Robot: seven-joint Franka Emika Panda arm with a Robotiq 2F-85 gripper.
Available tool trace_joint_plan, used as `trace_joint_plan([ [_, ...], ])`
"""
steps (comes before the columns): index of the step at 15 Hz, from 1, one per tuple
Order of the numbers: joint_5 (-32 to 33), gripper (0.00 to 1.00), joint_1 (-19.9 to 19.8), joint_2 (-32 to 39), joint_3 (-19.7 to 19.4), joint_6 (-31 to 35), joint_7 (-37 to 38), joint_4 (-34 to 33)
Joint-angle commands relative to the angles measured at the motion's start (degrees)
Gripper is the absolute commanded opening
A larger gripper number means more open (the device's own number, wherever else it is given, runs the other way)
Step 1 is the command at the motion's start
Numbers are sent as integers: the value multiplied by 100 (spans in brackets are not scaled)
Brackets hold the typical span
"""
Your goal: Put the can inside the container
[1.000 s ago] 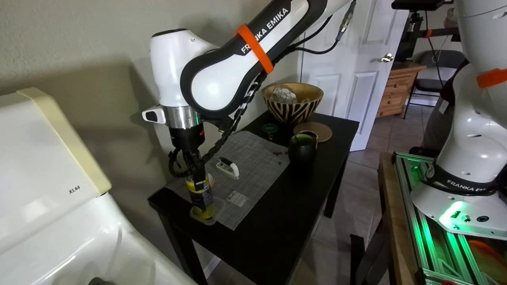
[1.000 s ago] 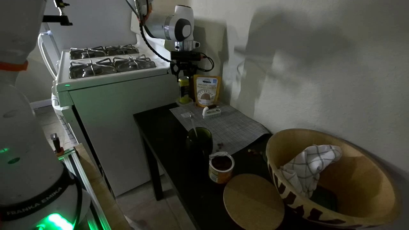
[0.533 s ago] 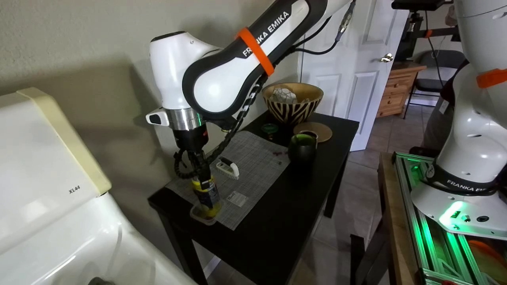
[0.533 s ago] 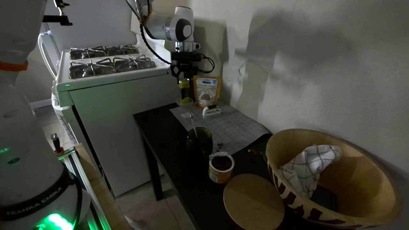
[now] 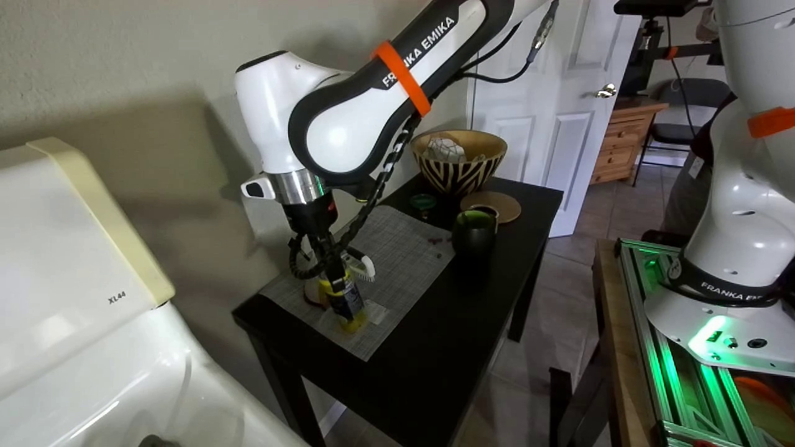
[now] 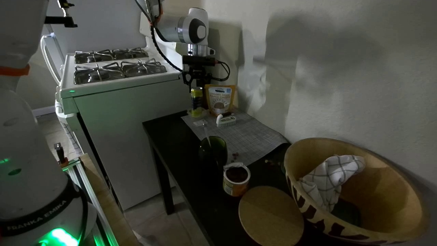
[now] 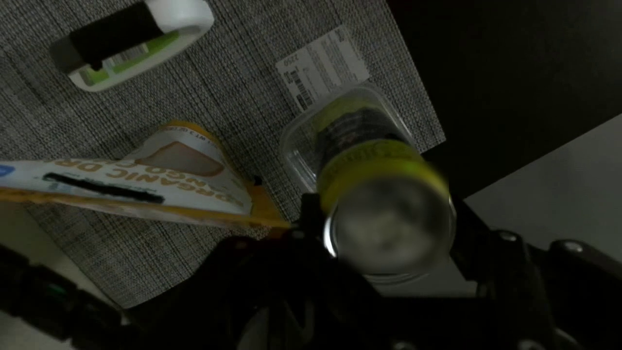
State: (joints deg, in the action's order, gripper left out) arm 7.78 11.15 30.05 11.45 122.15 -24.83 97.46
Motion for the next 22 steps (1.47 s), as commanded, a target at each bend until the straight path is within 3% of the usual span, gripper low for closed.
trace_joint_plan([
  [1,231,38,43,-137,-72,62,184,78],
  [13,374,38,31,25,-62,516,135,23],
  [20,307,38,17,11,-1,436,124,36],
  [21,286,74,6,4,6,424,119,41],
  [22,291,89,7,0,-3,414,136,44],
])
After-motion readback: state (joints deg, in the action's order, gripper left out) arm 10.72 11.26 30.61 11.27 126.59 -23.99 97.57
